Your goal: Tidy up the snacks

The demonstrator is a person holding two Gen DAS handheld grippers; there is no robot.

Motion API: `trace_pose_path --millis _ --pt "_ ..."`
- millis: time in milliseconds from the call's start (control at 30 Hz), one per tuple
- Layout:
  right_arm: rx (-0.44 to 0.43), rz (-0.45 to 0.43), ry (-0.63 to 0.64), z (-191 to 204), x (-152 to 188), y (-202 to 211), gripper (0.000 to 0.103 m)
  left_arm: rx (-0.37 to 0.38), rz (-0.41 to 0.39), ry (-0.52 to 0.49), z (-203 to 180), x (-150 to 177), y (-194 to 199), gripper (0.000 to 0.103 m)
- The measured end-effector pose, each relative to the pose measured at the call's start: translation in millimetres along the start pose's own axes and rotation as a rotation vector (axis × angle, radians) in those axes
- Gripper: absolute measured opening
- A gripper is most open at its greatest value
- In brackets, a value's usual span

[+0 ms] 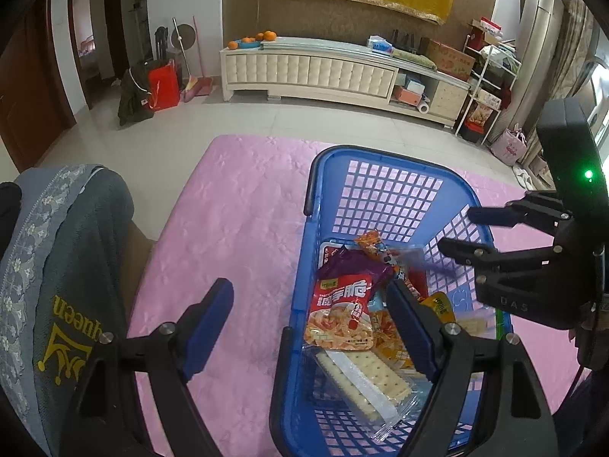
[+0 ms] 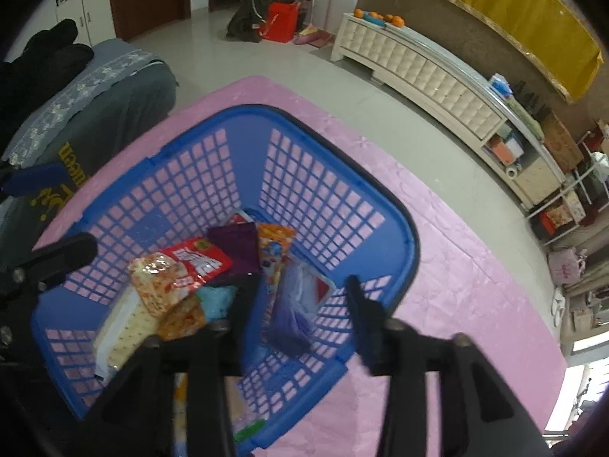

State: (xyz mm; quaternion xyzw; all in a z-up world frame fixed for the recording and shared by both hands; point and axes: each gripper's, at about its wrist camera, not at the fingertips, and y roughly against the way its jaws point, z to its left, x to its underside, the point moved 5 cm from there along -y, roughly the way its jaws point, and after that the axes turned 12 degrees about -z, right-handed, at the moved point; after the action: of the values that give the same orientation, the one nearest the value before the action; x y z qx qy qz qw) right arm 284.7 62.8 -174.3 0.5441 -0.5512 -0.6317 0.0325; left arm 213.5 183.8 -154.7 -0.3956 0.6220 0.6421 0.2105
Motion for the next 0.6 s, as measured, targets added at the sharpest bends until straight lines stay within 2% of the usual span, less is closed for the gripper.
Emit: trace_pose_path --millis 100,333,600 --pt "0.023 -0.042 -0.023 -5.9 1.1 11.8 0.077 0.008 -0.016 -0.008 -2.4 1.3 5.2 0.081" --pt "0.018 -0.15 -0.108 -15.2 19.8 61.7 0.078 0.038 -0.102 -0.043 -22.8 8.4 32.9 0.081" --pt "0.053 -0.325 -0.199 -13.2 55.4 139.0 0.079 0.054 -0.256 -0.073 -58.2 23.7 96.2 0.081"
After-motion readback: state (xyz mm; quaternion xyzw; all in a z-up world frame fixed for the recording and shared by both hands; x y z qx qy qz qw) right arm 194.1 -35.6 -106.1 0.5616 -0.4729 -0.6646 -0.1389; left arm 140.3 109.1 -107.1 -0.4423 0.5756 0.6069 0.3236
